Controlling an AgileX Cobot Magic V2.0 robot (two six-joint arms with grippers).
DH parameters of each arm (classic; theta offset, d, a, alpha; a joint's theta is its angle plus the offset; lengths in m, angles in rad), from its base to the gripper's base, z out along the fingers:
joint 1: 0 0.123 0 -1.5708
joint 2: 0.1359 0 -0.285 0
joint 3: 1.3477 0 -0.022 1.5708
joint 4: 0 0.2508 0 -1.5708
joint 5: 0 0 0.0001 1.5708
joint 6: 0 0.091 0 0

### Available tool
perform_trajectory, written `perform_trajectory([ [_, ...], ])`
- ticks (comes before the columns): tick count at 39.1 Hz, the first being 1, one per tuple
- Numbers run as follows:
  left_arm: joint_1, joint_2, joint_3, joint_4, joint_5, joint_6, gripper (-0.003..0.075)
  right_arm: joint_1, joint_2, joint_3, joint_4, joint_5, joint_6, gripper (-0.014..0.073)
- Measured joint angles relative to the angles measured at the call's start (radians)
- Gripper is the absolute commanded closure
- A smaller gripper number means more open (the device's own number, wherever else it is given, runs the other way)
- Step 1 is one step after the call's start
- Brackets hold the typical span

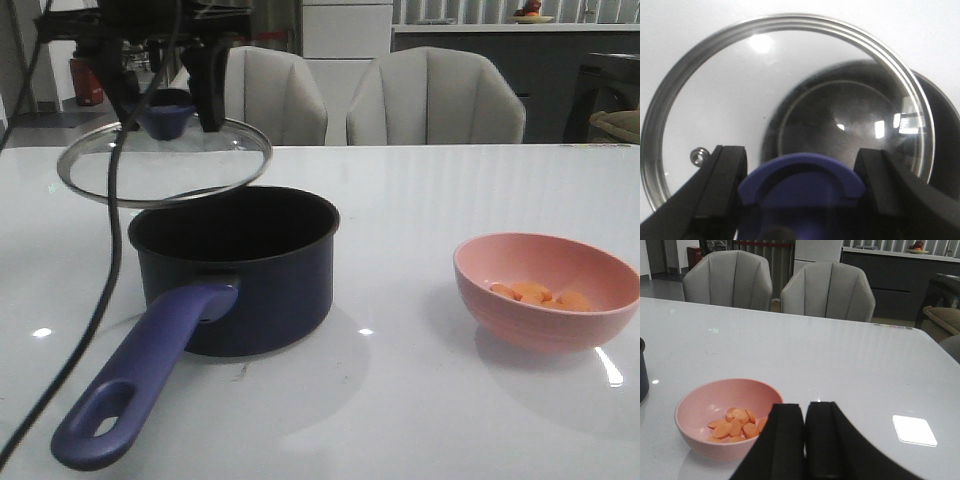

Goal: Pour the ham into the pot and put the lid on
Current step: 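Lift the glass lid off the saucepan with the left gripper, then set the glass lid down on the table beside the saucepan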

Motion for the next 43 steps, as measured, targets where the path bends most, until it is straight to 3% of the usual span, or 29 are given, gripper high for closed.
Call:
perform_trajectory([
  [7, 0.095, -0.071, 0.049, -0.008, 0.000, 0.035, 0.0481, 0.000, 0.000, 0.000, 0.000, 0.000, 0.000, 0.0433],
  [15, 0.245, -0.148, 0.215, -0.008, 0.000, 0.072, 0.0482, 0.000, 0.000, 0.000, 0.000, 0.000, 0.000, 0.0433],
  [26, 0.434, -0.214, 0.492, -0.070, -0.127, 0.142, 0.0481, 0.000, 0.000, 0.000, 0.000, 0.000, 0.000, 0.0433],
  [38, 0.479, -0.184, 0.698, -0.078, -0.308, 0.191, 0.0477, 0.000, 0.000, 0.000, 0.000, 0.000, 0.000, 0.0433],
  [43, 0.479, -0.144, 0.706, -0.083, -0.338, 0.203, 0.0426, 0.000, 0.000, 0.000, 0.000, 0.000, 0.000, 0.0433],
])
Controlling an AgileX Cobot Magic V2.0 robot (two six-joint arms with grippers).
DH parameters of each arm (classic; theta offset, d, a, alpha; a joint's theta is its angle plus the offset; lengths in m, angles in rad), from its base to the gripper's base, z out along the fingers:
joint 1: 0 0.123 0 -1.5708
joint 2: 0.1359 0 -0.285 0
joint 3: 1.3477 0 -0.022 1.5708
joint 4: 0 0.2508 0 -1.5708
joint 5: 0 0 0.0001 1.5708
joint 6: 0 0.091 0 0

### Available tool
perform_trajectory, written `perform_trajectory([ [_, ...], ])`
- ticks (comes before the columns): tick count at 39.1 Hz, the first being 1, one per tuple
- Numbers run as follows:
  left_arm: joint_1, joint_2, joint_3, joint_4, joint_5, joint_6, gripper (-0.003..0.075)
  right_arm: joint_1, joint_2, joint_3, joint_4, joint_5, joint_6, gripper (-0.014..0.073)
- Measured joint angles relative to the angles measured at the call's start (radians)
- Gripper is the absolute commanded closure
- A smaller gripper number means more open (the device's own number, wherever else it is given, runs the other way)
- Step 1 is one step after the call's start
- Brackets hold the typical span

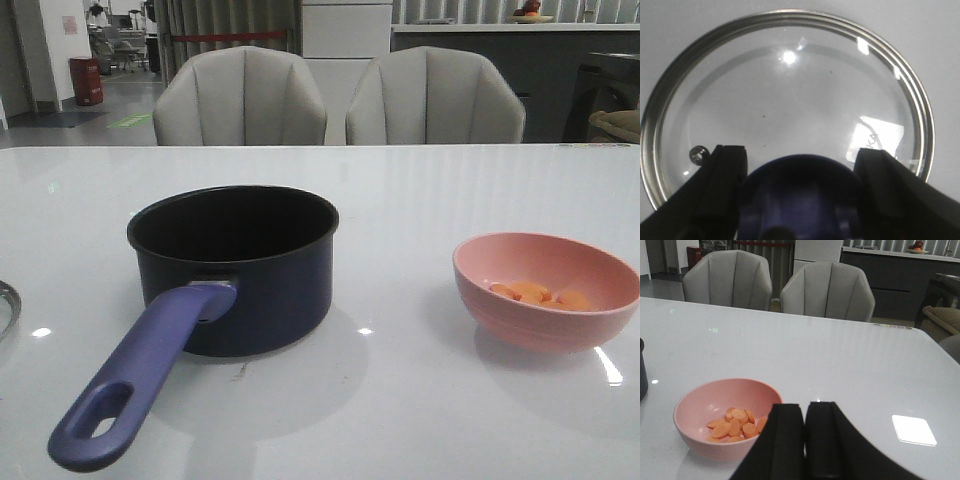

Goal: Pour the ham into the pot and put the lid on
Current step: 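Set the glass lid down on the table beside the saucepan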

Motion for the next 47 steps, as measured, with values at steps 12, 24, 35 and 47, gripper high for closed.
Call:
perform_trajectory([
  [12, 0.000, 0.038, -0.005, -0.015, -0.026, 0.026, 0.0214, 0.000, 0.000, 0.000, 0.000, 0.000, 0.000, 0.0433],
  [24, 0.000, 0.041, -0.007, 0.009, -0.034, 0.033, 0.0218, 0.000, 0.000, 0.000, 0.000, 0.000, 0.000, 0.0433],
  [35, 0.000, 0.043, -0.008, 0.013, -0.054, 0.035, 0.0218, 0.000, 0.000, 0.000, 0.000, 0.000, 0.000, 0.0433],
  [47, 0.000, 0.045, -0.008, 0.017, -0.062, 0.035, 0.0116, 0.000, 0.000, 0.000, 0.000, 0.000, 0.000, 0.0433],
])
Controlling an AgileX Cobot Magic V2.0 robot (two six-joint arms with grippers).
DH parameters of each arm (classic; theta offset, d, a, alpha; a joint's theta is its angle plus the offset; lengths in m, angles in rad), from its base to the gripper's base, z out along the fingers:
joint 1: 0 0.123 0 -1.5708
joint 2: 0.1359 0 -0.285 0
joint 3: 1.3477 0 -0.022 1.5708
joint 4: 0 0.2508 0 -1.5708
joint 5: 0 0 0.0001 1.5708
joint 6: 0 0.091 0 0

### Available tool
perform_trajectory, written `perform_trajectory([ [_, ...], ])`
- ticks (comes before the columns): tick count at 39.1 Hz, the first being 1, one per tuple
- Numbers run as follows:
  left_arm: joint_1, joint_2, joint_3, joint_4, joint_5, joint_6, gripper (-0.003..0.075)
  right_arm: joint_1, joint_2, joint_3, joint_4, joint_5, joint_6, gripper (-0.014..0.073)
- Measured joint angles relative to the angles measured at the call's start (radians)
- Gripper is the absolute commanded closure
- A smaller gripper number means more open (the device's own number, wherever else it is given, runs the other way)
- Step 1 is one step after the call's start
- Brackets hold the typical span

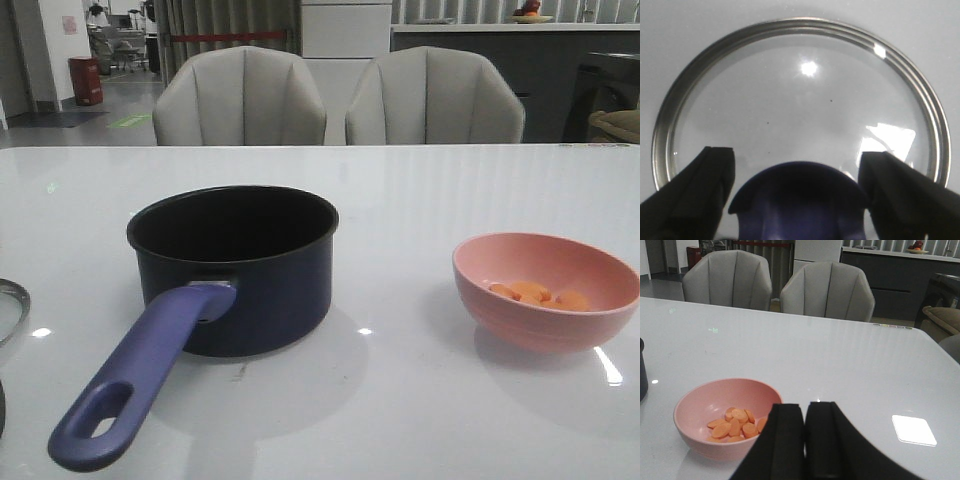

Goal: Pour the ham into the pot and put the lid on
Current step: 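Set the glass lid down on the table beside the saucepan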

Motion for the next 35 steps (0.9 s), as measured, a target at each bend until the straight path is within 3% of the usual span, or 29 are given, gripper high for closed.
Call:
perform_trajectory([
  [14, 0.000, 0.001, -0.031, -0.002, 0.024, 0.000, 0.0117, 0.000, 0.000, 0.000, 0.000, 0.000, 0.000, 0.0433],
  [21, 0.000, -0.111, -0.039, -0.020, 0.017, 0.000, 0.0117, 0.000, 0.000, 0.000, 0.000, 0.000, 0.000, 0.0433],
  [35, -0.011, -0.514, 0.225, -0.085, -0.296, 0.000, 0.0117, 0.000, 0.000, -0.015, 0.000, -0.207, 0.000, 0.0433],
])
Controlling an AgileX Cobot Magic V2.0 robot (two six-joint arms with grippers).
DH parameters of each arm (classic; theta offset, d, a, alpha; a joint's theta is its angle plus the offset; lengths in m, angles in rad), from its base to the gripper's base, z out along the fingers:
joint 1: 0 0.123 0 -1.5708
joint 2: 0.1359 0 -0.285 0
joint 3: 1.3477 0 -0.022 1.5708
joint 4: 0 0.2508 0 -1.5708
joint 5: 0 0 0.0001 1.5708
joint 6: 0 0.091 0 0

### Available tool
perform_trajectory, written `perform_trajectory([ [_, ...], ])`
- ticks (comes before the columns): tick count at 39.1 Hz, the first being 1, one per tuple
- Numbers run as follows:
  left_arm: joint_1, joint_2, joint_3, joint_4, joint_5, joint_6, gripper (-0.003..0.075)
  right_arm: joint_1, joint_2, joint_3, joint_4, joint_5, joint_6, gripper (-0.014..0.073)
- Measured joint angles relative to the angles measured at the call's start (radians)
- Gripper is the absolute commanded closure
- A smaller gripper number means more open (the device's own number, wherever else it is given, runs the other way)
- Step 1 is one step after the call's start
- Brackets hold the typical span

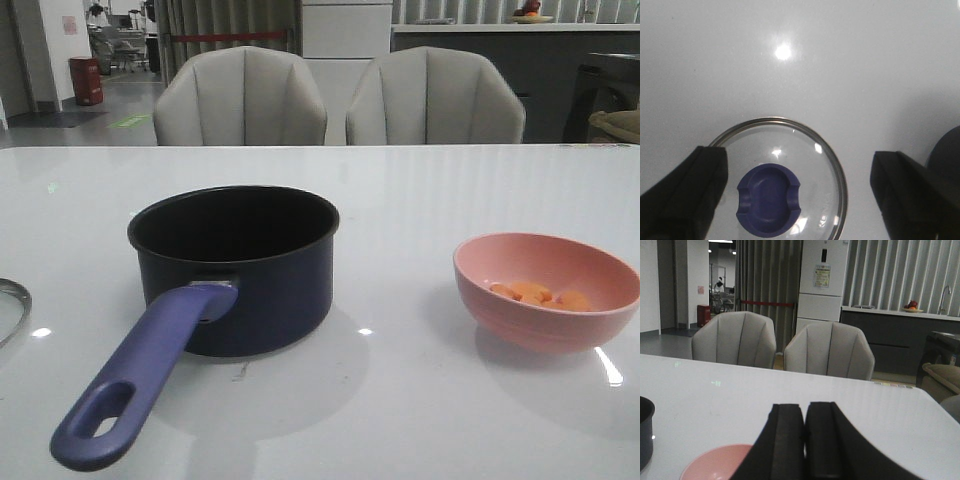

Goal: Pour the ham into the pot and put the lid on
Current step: 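Set the glass lid down on the table beside the saucepan, then grasp the rim of the pink bowl with the right gripper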

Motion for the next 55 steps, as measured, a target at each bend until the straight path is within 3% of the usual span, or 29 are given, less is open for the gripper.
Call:
perform_trajectory([
  [10, -0.094, -0.323, 0.283, -0.002, -0.335, 0.000, 0.0117, 0.000, 0.139, -0.196, 0.000, 0.187, 0.000, 0.0433],
  [16, -0.208, -0.532, 0.385, 0.096, -0.433, 0.000, 0.0117, 0.000, 0.315, -0.304, 0.000, 0.209, 0.000, 0.0433],
  [30, -0.249, -0.898, 0.545, 0.116, -0.416, 0.000, 0.0117, 0.000, 0.517, -0.342, 0.002, 0.213, 0.006, 0.0430],
  [35, -0.249, -1.030, 0.611, 0.112, -0.412, 0.000, 0.0117, 0.000, 0.560, -0.344, 0.035, 0.221, 0.018, 0.0317],
  [40, -0.249, -1.104, 0.649, 0.112, -0.414, 0.000, 0.0117, 0.000, 0.667, -0.424, 0.085, 0.395, 0.022, 0.0186],
  [45, -0.249, -1.120, 0.661, 0.112, -0.414, 0.000, 0.0117, 0.000, 0.826, -0.546, 0.122, 0.579, 0.023, 0.0182],
  [55, -0.249, -1.120, 0.661, 0.112, -0.427, 0.000, 0.0117, -0.002, 1.150, -0.761, 0.162, 0.742, 0.023, 0.0184],
])
